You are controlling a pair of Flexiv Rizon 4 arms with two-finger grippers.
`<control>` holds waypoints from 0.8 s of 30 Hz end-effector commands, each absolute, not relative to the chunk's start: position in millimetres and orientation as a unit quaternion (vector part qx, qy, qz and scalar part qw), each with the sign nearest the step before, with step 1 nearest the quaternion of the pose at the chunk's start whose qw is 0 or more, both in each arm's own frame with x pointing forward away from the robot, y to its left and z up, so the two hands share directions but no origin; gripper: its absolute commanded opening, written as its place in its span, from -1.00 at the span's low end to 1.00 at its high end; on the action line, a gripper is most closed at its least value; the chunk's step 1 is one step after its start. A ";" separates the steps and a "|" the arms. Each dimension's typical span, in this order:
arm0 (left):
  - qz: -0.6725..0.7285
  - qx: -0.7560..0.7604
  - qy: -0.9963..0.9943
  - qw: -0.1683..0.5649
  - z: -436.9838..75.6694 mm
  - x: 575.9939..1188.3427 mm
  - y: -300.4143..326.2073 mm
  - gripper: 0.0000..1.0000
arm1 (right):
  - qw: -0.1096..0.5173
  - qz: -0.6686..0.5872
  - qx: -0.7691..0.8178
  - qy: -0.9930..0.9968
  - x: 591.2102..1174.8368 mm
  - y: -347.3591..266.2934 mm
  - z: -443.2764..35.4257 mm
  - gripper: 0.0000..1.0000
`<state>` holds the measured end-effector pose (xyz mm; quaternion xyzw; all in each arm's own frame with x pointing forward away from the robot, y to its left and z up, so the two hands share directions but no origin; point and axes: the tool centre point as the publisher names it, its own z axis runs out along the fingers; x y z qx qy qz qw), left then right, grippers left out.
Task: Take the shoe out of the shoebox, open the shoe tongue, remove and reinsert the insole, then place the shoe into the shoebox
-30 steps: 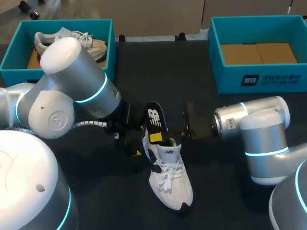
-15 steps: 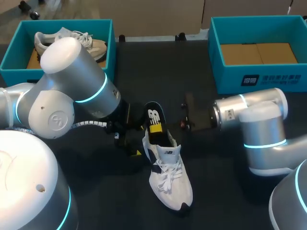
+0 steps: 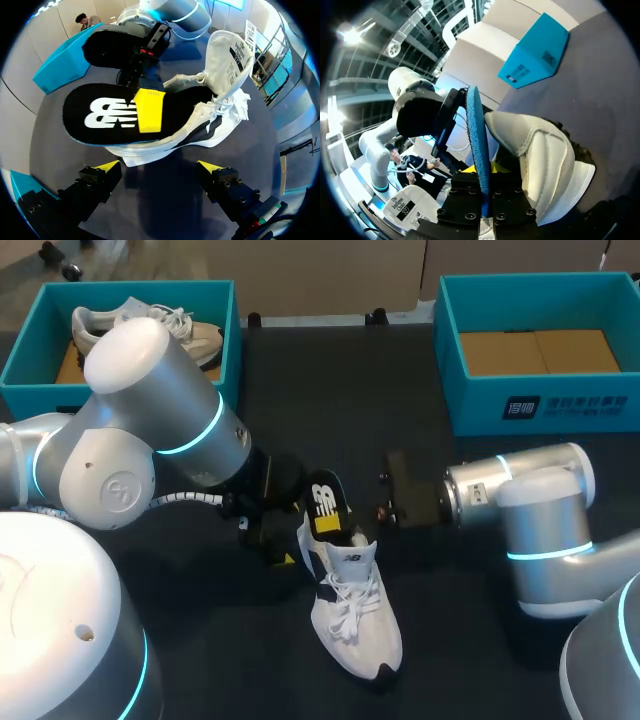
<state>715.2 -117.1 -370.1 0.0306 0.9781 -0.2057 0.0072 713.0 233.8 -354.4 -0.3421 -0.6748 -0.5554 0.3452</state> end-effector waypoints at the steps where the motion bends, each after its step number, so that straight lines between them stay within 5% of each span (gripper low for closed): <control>1: -0.207 0.031 0.978 0.008 -371.2 714.5 -117.0 1.00 | 0.337 -0.555 -0.356 -0.671 693.0 231.6 -358.9 -1.00; 7: -0.207 0.031 0.978 0.008 -371.2 714.5 -117.0 1.00 | 0.332 -0.561 -0.356 -0.670 684.9 231.8 -356.0 -1.00; 12: -0.207 0.031 0.978 0.008 -371.2 714.5 -117.0 1.00 | 0.321 -0.564 -0.340 -0.681 688.8 236.0 -346.3 -0.25; 16: -0.207 0.031 0.978 0.008 -371.2 714.5 -117.0 1.00 | 0.311 -0.563 -0.326 -0.693 693.8 239.0 -335.9 -0.07; 21: -0.207 0.031 0.978 0.008 -371.2 714.5 -117.0 1.00 | 0.304 -0.559 -0.315 -0.704 701.9 240.6 -327.6 -0.13; 24: -0.207 0.031 0.978 0.008 -371.2 714.5 -117.0 1.00 | 0.303 -0.559 -0.314 -0.705 708.8 241.9 -327.1 -0.38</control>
